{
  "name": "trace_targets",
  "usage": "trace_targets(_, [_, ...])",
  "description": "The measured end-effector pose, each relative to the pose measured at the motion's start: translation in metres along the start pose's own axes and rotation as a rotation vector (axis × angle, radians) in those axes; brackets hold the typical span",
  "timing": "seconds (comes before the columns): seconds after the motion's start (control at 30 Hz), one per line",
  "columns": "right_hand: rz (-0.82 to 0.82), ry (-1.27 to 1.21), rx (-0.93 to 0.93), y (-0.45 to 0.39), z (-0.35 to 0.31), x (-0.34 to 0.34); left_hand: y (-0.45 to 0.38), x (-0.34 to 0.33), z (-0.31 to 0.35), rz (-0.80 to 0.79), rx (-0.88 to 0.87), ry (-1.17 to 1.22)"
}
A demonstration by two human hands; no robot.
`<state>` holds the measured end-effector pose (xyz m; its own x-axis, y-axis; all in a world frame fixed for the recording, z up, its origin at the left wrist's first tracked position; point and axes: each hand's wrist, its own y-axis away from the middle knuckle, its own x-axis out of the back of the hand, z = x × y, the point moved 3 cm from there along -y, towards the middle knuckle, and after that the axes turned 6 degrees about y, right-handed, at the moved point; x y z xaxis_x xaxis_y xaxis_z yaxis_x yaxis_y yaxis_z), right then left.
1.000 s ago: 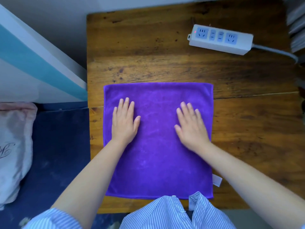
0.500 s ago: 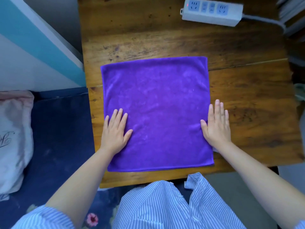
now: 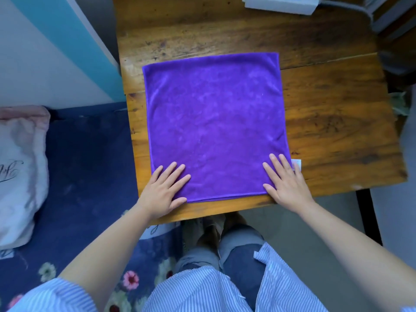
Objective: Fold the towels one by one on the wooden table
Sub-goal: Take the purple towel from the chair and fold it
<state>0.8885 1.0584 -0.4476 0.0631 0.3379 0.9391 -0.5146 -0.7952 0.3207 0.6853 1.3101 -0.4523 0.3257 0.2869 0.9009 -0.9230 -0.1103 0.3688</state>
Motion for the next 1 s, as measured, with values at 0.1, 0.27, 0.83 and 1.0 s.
trace_targets(0.1, [-0.084,-0.005,-0.084,0.016,0.017,-0.005,0.013,-0.002,-0.007,0.009,0.008,-0.038])
trace_targets(0.27, [0.191,0.024,0.087,0.026,0.001,0.004,0.014,-0.002,0.015,0.240,-0.079,-0.113])
trace_targets(0.83, [0.209,0.165,0.265,-0.012,-0.036,0.036,-0.004,0.022,0.057,0.031,-0.148,-0.259])
trace_targets(1.0, [0.342,-0.063,0.126,-0.007,-0.018,0.042,-0.002,0.032,0.055,0.160,0.017,-0.126])
